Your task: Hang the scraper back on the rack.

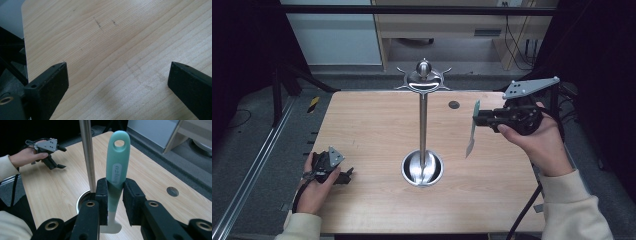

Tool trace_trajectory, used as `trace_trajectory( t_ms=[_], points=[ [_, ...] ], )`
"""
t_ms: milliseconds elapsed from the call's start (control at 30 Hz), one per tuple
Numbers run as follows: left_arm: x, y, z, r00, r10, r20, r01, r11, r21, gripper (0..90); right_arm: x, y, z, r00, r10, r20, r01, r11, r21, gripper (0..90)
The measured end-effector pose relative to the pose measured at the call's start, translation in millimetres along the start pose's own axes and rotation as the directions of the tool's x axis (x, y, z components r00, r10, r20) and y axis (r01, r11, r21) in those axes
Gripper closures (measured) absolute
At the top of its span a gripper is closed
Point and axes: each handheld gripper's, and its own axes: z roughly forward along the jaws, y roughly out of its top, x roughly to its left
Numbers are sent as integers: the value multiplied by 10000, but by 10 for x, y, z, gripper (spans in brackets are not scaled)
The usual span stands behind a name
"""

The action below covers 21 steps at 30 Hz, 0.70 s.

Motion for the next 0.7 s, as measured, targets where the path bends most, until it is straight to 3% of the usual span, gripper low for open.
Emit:
trace_trajectory(
  t_ms=[367, 700],
  points=[
    [-1, 0, 3, 10000, 61, 21, -61, 10000, 54, 30, 61, 109, -33, 9996, -145, -228, 139, 9996, -232, 751],
    [-2, 1, 4, 10000, 65, 26, -65, 10000, 45, 30, 118, 290, -41, 9964, -469, -703, 442, 9982, -403, 750]
  ],
)
